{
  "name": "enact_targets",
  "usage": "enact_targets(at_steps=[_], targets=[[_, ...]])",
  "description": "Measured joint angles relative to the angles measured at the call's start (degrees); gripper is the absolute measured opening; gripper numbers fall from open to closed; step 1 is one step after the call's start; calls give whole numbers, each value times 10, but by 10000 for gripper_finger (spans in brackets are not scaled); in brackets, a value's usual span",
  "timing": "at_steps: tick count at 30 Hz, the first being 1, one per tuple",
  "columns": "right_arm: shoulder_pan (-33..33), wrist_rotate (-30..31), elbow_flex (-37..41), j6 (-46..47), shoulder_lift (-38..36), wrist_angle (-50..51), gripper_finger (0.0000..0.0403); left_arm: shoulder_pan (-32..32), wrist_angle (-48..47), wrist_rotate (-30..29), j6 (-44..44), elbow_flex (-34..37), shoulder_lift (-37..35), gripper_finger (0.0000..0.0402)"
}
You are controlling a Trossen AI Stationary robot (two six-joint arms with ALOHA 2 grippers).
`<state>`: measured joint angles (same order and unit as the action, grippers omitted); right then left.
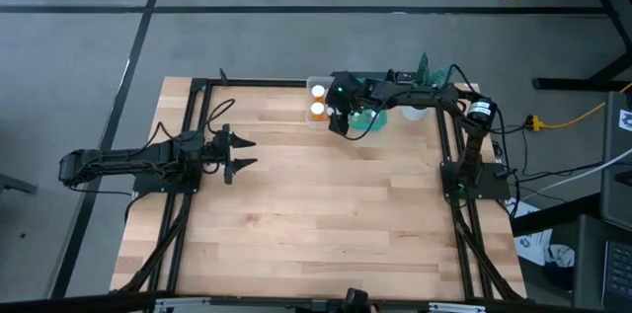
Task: Pick and place medicine bottles into bin by pill shape (circle, oval)
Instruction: Return to Home Position
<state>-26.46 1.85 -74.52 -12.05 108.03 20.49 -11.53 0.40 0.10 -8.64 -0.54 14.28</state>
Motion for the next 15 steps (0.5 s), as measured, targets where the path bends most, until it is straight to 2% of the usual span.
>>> enact_targets(at_steps=[11, 15], targets=[[30, 0, -173, 12, -3, 172, 272, 0, 0, 0, 2, 0, 0, 254], [44, 0, -210, 12, -3, 207, 273, 0, 0, 0, 2, 0, 0, 254]])
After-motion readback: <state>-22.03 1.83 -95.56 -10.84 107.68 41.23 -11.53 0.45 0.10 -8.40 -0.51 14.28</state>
